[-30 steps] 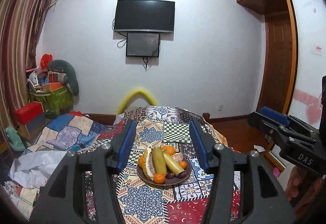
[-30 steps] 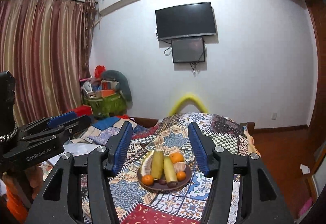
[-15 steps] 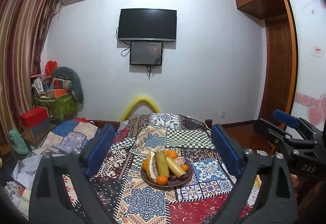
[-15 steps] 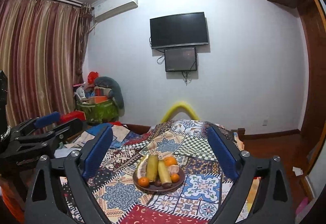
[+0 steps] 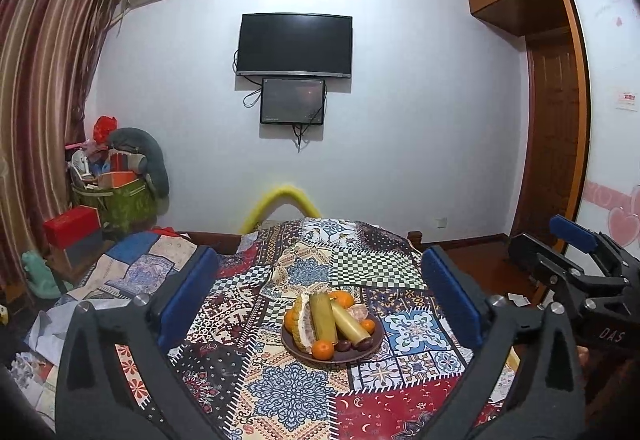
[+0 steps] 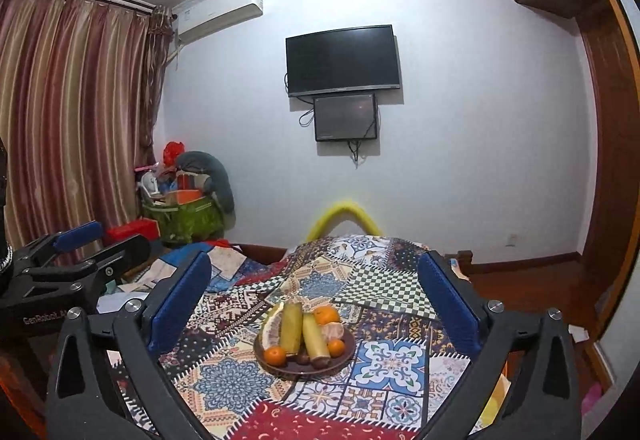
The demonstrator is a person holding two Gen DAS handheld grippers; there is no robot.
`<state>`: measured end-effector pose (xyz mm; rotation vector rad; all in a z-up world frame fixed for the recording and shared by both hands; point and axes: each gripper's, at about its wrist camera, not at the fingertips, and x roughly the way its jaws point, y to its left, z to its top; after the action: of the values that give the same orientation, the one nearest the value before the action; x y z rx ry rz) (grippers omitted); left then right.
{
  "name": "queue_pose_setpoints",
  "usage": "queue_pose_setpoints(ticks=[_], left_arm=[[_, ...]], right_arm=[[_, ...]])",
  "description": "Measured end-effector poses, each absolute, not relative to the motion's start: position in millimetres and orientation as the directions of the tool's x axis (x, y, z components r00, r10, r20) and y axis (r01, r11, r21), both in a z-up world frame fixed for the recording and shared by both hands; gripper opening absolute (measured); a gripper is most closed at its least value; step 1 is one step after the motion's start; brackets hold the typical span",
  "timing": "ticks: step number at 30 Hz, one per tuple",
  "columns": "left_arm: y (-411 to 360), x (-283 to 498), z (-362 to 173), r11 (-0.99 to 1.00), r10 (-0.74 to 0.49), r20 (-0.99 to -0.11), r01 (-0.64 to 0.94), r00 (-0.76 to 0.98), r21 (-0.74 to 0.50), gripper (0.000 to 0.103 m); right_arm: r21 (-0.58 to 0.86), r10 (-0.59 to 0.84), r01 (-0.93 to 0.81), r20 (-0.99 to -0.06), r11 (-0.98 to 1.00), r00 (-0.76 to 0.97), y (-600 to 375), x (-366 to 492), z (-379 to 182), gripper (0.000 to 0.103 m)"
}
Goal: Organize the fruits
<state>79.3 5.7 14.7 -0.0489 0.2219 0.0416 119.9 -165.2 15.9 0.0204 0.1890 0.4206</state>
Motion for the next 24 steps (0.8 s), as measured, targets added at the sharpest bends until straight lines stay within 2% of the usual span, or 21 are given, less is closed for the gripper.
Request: queue_pose_setpoints(ticks=[24], left_arm=[[3.9,83.5,10.8,0.998,-0.003,-0.228,-0.009,0.974,-0.054,0.103]], right_arm=[[0.069,0.403,-0.397,-0.181,0.915,0.897,-172.1,118.5,19.2,0.103]])
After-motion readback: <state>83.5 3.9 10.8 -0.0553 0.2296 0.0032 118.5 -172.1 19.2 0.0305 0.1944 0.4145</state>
